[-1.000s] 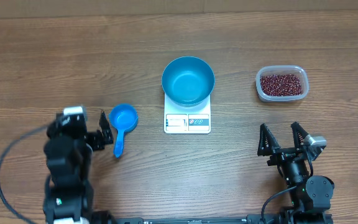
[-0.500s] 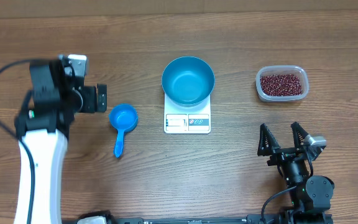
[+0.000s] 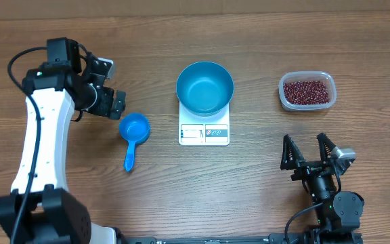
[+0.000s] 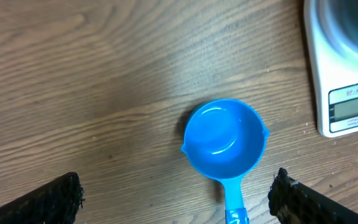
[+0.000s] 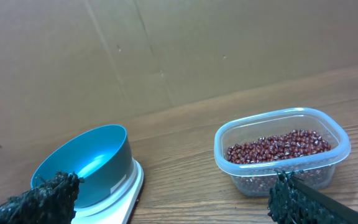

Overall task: Scoop item into bowl and weigh 150g on scale
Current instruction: 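Raise the left arm and move the left gripper over the blue measuring cup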

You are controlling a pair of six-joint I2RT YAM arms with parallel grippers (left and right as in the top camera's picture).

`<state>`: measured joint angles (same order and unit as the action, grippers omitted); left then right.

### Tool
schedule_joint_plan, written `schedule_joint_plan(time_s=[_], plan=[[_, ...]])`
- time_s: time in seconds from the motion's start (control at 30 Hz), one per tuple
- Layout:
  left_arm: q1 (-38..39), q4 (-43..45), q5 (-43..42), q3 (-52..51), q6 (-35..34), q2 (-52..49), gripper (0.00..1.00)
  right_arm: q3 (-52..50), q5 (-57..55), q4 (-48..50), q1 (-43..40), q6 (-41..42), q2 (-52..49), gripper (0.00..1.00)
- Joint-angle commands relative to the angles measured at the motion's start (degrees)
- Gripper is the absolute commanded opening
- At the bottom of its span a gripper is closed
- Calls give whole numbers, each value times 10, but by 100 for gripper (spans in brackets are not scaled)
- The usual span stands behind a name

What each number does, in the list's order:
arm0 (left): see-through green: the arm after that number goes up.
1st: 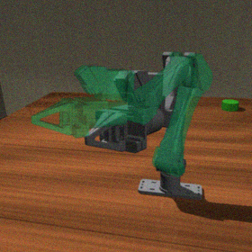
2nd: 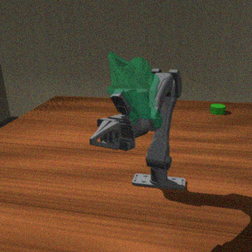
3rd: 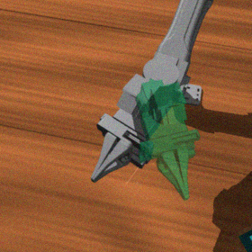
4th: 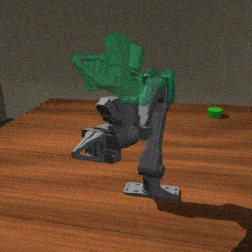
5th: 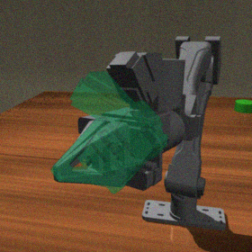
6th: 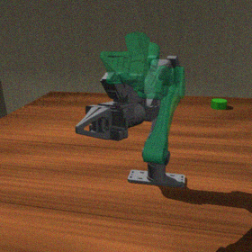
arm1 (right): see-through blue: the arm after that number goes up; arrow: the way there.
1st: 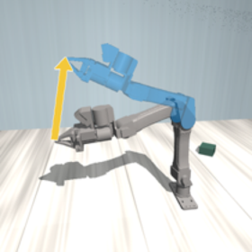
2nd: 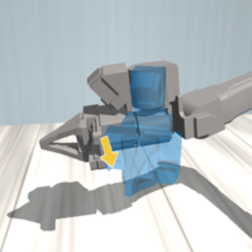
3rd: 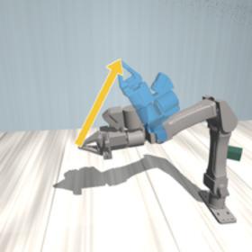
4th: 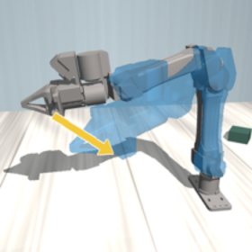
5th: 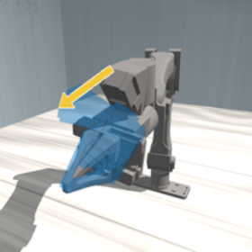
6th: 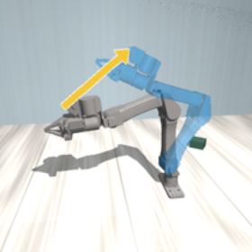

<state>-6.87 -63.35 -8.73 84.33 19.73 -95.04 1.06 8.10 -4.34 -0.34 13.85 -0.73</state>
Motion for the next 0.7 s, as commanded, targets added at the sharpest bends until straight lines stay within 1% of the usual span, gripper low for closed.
schedule_joint_plan(time_s=[0.0, 0.2, 0.47, 0.67], plan=[[-3, -6, -14, 16, 13, -18, 100, -6, -5, 2, 0, -6, 6, 100], [-3, -11, -14, 16, 13, -35, 100, -6, -5, 2, 0, -6, 6, 100], [-3, -4, -13, 16, 13, -37, 100, -6, -5, 2, 0, -6, 6, 100], [-3, -16, -12, 16, 13, -39, 100, -6, -5, 2, 0, -6, 6, 100]])
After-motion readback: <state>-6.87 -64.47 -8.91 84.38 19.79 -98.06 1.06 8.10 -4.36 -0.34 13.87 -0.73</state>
